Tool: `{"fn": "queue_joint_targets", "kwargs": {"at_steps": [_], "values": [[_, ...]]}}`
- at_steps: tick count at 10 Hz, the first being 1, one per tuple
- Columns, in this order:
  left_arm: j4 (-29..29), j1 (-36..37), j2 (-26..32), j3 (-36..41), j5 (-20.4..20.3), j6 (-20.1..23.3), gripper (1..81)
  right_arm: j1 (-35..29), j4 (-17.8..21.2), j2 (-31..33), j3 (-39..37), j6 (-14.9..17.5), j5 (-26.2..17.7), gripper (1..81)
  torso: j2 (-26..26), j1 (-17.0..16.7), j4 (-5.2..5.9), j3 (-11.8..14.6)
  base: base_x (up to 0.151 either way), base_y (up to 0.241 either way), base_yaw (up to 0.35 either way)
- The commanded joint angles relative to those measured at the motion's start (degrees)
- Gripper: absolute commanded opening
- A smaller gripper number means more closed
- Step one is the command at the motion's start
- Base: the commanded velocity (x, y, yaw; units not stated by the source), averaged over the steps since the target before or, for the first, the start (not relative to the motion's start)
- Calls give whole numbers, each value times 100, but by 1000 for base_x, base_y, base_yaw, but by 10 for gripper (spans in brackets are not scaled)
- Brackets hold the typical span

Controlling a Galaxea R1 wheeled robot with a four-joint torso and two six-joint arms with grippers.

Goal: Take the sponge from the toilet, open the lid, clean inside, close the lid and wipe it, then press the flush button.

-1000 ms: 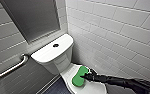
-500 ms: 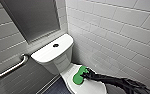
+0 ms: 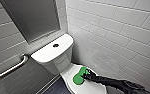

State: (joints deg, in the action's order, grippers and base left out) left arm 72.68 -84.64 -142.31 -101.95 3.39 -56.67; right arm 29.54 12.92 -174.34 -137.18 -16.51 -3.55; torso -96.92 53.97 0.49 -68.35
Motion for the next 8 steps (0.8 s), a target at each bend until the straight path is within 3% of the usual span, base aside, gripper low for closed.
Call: {"fn": "queue_joint_targets", "kwargs": {"at_steps": [1,8], "values": [[27,-48,141,166,162,34,811,170,-44,1748,2379,-19,3,10,0,0,0,0,0,0,0],[36,-40,106,193,153,34,811,1260,-34,4167,4139,-11,741,10,0,0,0,0,0,0,0]]}}
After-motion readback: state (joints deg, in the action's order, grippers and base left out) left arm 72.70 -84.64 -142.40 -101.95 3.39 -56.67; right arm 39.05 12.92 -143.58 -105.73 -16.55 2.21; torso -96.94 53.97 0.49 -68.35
